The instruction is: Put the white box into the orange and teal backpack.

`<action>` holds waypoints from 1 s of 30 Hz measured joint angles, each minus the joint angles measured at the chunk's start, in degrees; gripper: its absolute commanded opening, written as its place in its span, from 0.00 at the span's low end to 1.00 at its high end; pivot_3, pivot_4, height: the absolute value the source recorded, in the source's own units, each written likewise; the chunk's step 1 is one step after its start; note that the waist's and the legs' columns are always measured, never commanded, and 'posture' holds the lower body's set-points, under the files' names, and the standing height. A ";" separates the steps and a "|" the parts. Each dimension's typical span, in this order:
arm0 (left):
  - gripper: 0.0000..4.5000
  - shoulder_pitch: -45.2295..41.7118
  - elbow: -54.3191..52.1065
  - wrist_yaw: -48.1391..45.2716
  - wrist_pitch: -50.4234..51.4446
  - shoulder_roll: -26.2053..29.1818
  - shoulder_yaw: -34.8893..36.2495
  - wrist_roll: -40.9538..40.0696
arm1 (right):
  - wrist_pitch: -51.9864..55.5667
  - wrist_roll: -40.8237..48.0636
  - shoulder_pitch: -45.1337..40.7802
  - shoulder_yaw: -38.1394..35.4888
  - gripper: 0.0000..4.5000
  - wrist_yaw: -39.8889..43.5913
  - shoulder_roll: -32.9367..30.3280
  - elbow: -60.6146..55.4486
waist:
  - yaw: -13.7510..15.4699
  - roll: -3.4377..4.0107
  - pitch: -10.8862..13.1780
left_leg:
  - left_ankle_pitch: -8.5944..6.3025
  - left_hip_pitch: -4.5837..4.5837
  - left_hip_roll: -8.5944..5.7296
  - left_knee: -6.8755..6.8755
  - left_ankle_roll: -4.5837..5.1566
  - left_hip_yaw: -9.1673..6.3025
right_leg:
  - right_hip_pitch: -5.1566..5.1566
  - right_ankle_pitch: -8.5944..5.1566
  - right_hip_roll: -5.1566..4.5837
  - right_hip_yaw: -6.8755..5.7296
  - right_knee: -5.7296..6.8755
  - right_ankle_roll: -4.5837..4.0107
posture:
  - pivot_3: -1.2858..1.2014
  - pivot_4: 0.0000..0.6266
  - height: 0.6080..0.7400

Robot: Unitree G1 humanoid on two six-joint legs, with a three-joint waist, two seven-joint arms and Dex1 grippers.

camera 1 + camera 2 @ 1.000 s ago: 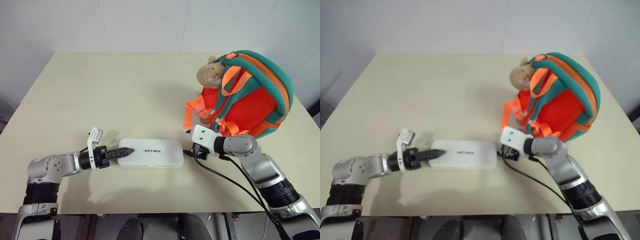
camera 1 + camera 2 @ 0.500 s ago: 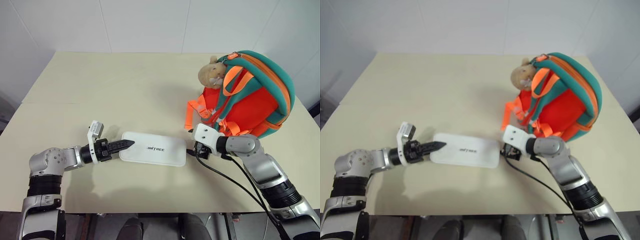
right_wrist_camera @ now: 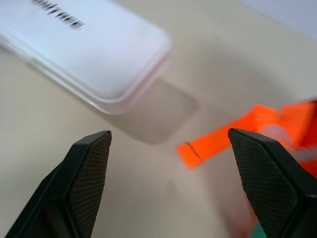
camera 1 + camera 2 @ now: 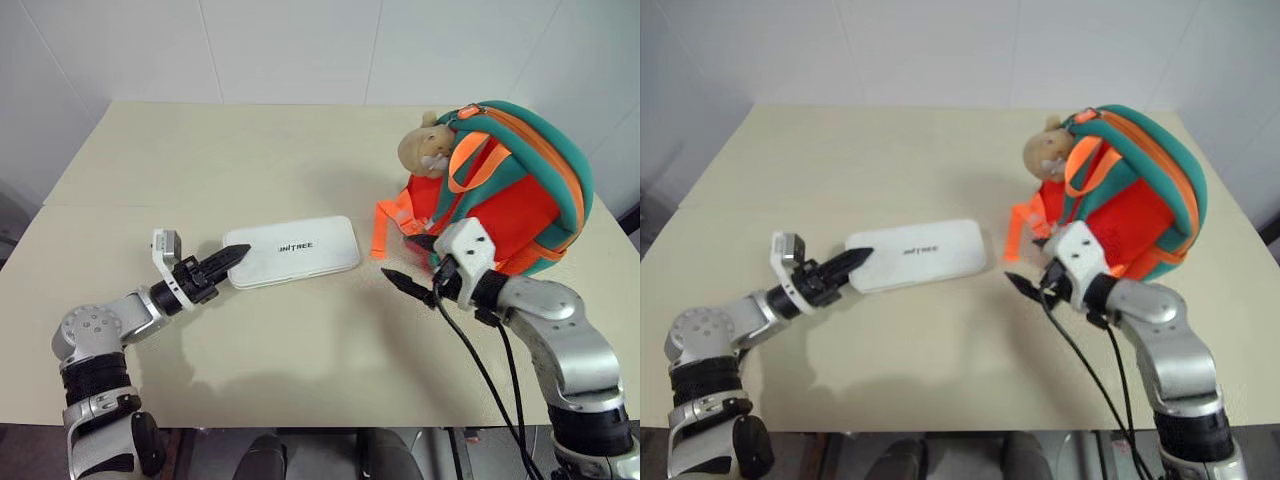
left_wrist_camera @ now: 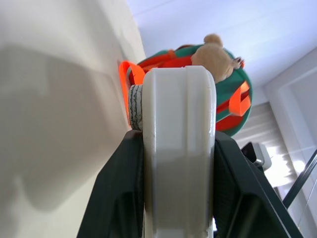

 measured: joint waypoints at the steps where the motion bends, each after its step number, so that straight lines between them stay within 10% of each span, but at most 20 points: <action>1: 0.29 0.41 -0.63 1.18 0.06 -0.72 0.89 -0.79 | 0.80 1.07 1.01 -2.27 1.00 -0.95 0.12 -0.68 | 0.00 0.00 0.00 | 0.00 0.00 0.00 0.00 0.00 0.00 | 0.00 0.01 0.00 0.01 0.00 0.00 | 0.52 0.24 1.00; 11: 0.29 3.76 -6.25 11.30 0.58 -3.93 4.63 -7.80 | 2.28 6.82 2.56 -13.34 1.00 -8.77 1.33 -2.23 | -0.14 0.00 0.00 | 0.02 0.12 0.01 0.02 0.03 0.06 | 0.02 0.09 0.04 0.09 -0.14 -0.08 | 0.52 0.24 1.00; 30: 0.29 7.07 -10.01 19.03 -5.80 -6.70 3.00 -15.22 | -9.70 4.65 -12.06 -1.49 1.00 -12.43 7.67 20.94 | -0.19 0.00 0.00 | 0.05 0.04 0.01 -0.02 0.01 0.25 | -0.02 0.24 0.05 0.22 -0.22 0.02 | 0.52 0.24 1.00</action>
